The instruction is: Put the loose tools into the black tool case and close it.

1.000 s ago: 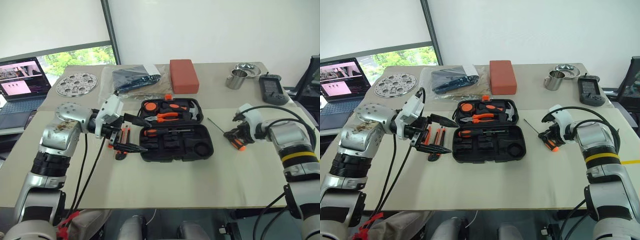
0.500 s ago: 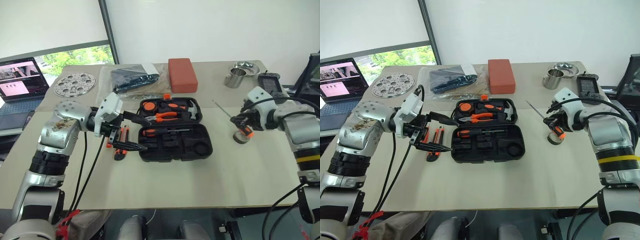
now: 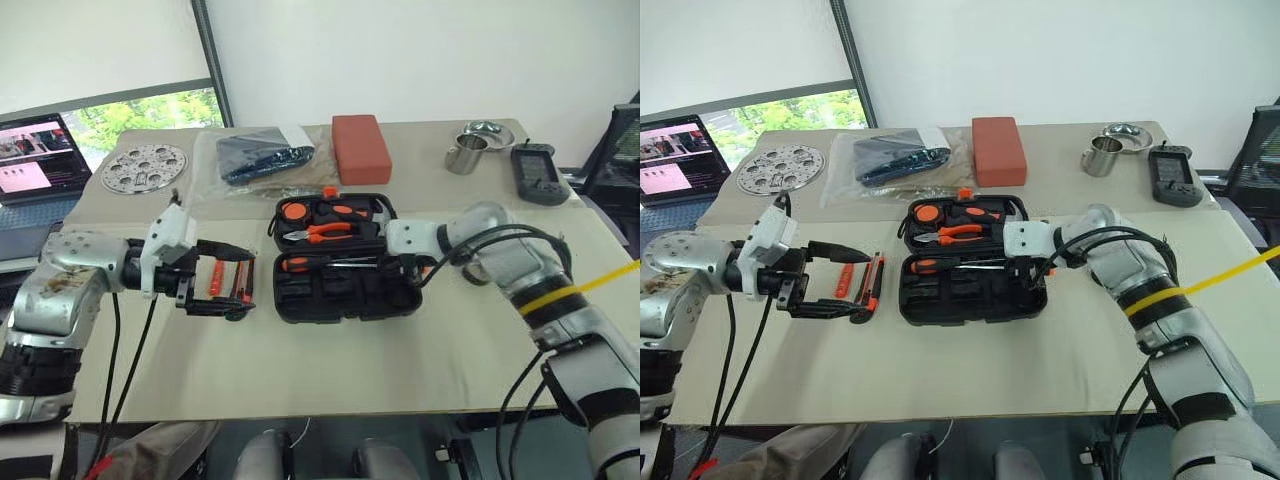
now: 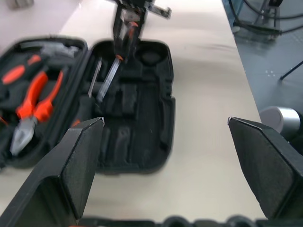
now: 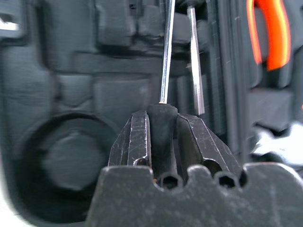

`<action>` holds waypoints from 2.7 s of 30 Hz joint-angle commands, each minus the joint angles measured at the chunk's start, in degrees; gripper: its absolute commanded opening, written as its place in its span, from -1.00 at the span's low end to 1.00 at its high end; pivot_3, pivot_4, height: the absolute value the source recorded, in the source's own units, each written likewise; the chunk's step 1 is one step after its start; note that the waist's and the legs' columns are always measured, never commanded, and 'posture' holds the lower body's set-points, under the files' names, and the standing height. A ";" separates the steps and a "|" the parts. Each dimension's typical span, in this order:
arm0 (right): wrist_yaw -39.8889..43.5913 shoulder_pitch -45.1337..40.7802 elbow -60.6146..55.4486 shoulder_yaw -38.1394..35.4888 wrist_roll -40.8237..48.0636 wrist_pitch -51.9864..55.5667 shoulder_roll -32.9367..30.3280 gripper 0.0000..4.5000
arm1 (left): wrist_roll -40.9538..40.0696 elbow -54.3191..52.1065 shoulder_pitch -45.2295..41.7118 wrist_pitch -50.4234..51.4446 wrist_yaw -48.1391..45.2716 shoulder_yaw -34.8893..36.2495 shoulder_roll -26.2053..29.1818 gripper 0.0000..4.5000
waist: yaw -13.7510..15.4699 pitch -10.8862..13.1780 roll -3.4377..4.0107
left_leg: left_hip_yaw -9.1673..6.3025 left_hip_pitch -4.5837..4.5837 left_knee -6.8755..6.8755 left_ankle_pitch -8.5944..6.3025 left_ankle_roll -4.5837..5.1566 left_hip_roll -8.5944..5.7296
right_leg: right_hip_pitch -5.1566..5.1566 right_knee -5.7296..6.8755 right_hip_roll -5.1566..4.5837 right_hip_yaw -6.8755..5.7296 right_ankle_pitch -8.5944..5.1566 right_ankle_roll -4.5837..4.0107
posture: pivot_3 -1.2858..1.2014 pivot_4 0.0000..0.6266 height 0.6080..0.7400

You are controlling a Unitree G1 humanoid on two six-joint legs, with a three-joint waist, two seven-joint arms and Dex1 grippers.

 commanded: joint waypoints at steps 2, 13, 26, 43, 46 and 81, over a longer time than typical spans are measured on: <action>-0.52 -4.32 7.54 0.70 -3.61 -8.79 2.19 -0.77 | -1.49 -2.63 -0.01 0.48 2.02 1.82 0.96 1.00 | 0.11 0.01 0.00 | 0.02 0.08 -0.03 0.00 0.00 0.02 | 0.03 0.01 0.01 0.00 0.00 0.00 | 0.03 -0.52 1.00; 2.85 -5.93 11.28 -1.40 -2.03 -10.56 7.44 -0.77 | -1.76 -1.99 0.73 -0.01 3.06 1.35 1.56 1.00 | -0.41 0.02 0.01 | 0.06 0.18 -0.14 0.03 -0.05 0.18 | 0.06 0.05 0.10 -0.02 0.00 -0.01 | 0.03 -0.52 1.00; 2.45 -6.21 15.03 -3.42 -1.66 -11.32 9.86 -0.77 | -2.38 -1.46 -0.02 -0.18 3.21 0.87 1.28 1.00 | -0.57 0.02 0.01 | 0.08 0.20 -0.15 0.03 -0.06 0.23 | 0.06 0.05 0.11 -0.06 0.00 -0.02 | 0.03 -0.52 1.00; 4.93 -4.09 6.33 -13.35 8.37 2.39 8.83 0.74 | -1.84 -0.34 -1.08 -0.88 3.12 -0.14 0.90 1.00 | -0.48 0.06 0.02 | 0.08 0.17 -0.16 0.03 -0.07 0.25 | 0.04 0.06 0.10 -0.06 0.01 -0.02 | 0.03 -0.52 1.00; 4.45 -1.13 4.98 -13.23 7.20 2.05 6.59 0.33 | -1.49 0.29 -1.46 -1.21 3.05 -0.65 0.62 1.00 | -0.32 0.06 0.02 | 0.07 0.20 -0.17 0.03 -0.07 0.26 | 0.08 0.06 0.11 -0.09 0.01 -0.02 | 0.03 -0.52 1.00; 0.96 -0.78 15.97 -9.73 2.30 1.69 12.45 -0.92 | -0.44 1.28 -0.54 -3.04 3.84 -0.50 2.14 1.00 | -0.70 0.07 0.02 | 0.21 0.21 -0.18 0.04 -0.08 0.33 | -0.01 0.05 0.17 -0.03 0.01 -0.02 | 0.03 -0.52 1.00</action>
